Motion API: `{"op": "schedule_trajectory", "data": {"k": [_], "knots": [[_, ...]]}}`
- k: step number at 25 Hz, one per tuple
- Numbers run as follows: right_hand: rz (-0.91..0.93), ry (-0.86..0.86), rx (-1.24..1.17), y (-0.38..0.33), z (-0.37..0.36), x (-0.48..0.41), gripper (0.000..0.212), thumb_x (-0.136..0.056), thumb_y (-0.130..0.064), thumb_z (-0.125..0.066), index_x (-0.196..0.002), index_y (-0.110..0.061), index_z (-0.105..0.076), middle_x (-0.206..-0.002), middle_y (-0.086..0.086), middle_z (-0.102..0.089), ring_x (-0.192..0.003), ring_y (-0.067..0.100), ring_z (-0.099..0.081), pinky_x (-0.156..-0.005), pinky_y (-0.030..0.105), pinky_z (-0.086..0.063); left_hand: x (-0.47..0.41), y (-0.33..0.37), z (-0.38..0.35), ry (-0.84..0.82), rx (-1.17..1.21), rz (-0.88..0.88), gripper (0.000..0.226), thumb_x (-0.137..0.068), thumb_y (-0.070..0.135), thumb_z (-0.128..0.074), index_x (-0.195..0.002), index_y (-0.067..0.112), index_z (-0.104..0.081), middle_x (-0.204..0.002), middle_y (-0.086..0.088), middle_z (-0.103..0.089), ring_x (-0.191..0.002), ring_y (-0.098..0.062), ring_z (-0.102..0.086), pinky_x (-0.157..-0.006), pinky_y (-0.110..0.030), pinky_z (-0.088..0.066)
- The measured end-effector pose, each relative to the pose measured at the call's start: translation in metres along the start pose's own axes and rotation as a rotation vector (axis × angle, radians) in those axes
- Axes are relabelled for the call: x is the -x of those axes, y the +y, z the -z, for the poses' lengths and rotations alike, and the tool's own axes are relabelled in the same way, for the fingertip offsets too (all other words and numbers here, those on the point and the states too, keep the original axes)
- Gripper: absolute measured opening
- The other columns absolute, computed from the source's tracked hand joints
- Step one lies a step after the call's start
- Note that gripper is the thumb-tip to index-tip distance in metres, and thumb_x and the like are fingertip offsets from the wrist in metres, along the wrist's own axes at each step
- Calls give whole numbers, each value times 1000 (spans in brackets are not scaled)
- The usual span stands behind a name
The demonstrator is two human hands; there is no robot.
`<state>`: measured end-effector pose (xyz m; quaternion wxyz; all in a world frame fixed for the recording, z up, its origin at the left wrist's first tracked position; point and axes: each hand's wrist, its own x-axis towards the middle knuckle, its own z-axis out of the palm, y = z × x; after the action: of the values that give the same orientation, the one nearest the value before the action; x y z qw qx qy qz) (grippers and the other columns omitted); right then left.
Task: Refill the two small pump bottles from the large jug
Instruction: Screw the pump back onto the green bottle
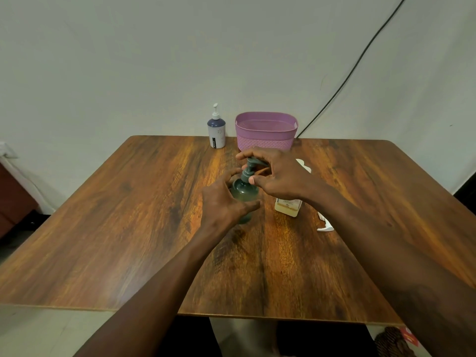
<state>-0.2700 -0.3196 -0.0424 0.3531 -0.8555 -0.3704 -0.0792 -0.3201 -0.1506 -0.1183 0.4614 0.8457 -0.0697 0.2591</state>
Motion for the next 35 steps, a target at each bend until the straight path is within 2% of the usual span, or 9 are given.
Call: {"op": "schedule_trajectory", "data": {"k": [9, 12, 16, 19, 22, 25, 28, 31, 35], "knots": [[-62, 92, 148, 3, -7, -8, 42, -78, -54, -81, -98, -18, -71, -74, -10, -65, -65, 5, -62, -60, 22, -51, 0, -3, -7, -15, -15, 38, 117, -58, 40, -97, -156, 21, -36, -127, -6, -68, -102, -2, -58, -75, 1, -44], [-147, 109, 52, 5, -7, -5, 55, -79, -70, -70, -104, -22, -70, -85, -8, -70, -75, 4, -65, -64, 22, -53, -2, -3, -7, -7, 13, 25, 115, -58, 42, -96, -155, 21, -38, -132, -1, -65, -109, -5, -61, -83, -5, -49], [-175, -18, -208, 9, 0, -1, 59, -88, -24, -77, -142, -26, -53, -129, 0, -68, -119, 9, -64, -92, 26, -56, -6, 0, -6, -15, 46, 38, 117, -55, 44, -98, -154, 25, -38, -127, 0, -68, -101, -4, -64, -77, -9, -53], [-174, 20, -190, 11, 1, 0, 57, -82, -19, -83, -134, -24, -60, -110, -6, -74, -103, 2, -70, -88, 29, -60, -7, 3, -6, -19, 45, 51, 119, -53, 43, -98, -154, 25, -38, -124, 4, -67, -98, 0, -60, -74, -3, -49], [-224, 110, -76, 5, 1, 0, 66, -70, -46, -91, -124, -22, -62, -83, -10, -74, -76, -2, -71, -72, 19, -56, -7, 5, -6, -17, 10, 61, 120, -54, 44, -98, -155, 25, -37, -126, -2, -68, -101, -3, -59, -77, -7, -49], [-269, 82, -88, 2, 1, 1, 78, -72, -60, -84, -135, -25, -54, -101, -13, -70, -95, 2, -68, -78, 18, -52, -7, 5, -7, -4, 23, 50, 120, -54, 45, -97, -155, 23, -37, -127, -4, -69, -103, -3, -60, -85, -22, -57], [-273, 52, -355, 4, 2, 1, 76, -86, -36, -79, -150, -31, -39, -128, 4, -68, -118, 15, -66, -95, 35, -57, -8, 5, -6, -6, 10, 45, 120, -53, 51, -96, -155, 26, -38, -126, -1, -69, -101, -1, -62, -81, -11, -53], [-235, 79, -428, 5, 2, 3, 79, -86, -1, -72, -152, -25, -37, -117, 9, -74, -107, 16, -73, -91, 33, -60, -9, 8, -7, -11, 23, 69, 121, -51, 50, -97, -154, 26, -39, -123, 2, -70, -98, 1, -62, -77, -6, -49], [-211, 126, -290, 4, 2, 5, 73, -81, -16, -86, -144, -23, -50, -95, -1, -77, -91, 7, -75, -82, 28, -62, -10, 10, -5, -7, 27, 79, 121, -52, 46, -98, -155, 25, -38, -125, -2, -70, -98, 2, -60, -77, -7, -50]]}}
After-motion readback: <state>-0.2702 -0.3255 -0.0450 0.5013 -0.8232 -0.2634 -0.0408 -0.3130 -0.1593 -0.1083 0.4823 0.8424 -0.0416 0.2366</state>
